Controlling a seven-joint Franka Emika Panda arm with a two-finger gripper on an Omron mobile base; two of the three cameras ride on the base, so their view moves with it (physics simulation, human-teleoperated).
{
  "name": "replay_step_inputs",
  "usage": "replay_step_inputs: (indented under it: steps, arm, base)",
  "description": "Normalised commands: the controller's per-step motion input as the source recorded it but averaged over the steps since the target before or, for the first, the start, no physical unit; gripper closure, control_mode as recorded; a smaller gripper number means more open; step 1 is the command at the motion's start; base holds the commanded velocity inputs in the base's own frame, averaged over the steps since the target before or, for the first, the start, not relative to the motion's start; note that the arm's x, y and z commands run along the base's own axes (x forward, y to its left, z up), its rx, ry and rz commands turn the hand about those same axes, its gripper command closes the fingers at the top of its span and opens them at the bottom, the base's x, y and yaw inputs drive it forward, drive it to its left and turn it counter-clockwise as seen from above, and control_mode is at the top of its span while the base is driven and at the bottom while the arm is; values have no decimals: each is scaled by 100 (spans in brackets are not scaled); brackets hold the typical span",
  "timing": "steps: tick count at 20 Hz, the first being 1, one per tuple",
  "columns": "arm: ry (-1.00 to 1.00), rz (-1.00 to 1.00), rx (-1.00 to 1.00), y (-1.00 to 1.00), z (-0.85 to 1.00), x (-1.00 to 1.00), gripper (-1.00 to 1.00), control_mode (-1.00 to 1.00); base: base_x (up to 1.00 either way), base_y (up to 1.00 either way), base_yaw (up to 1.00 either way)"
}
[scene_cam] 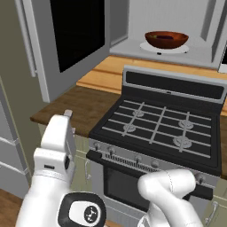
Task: Pick the eggplant from the sink and place it in the bowl. Then pick the bowl and place it in the microwave. Then close the microwave door and press the start button.
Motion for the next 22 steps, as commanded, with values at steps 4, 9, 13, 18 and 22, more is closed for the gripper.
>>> replay_step_inputs:
  steps: [4, 9, 13, 18, 22]
  arm:
    - [7, -1, 8, 63, -36, 73, -100, -100]
    - [4, -2, 7, 53, -40, 88, -100, -100]
    - [0, -6, 0, 44, -3, 59, -100, -100]
    - [17, -8, -1, 26, -7, 78, -100, -100]
    - [20, -10, -5, 34, -25, 85, -100, -100]
  base:
    - [0, 0, 0]
    - [0, 0, 0]
    - [0, 0, 0]
    - [0, 0, 0]
    - [0, 0, 0]
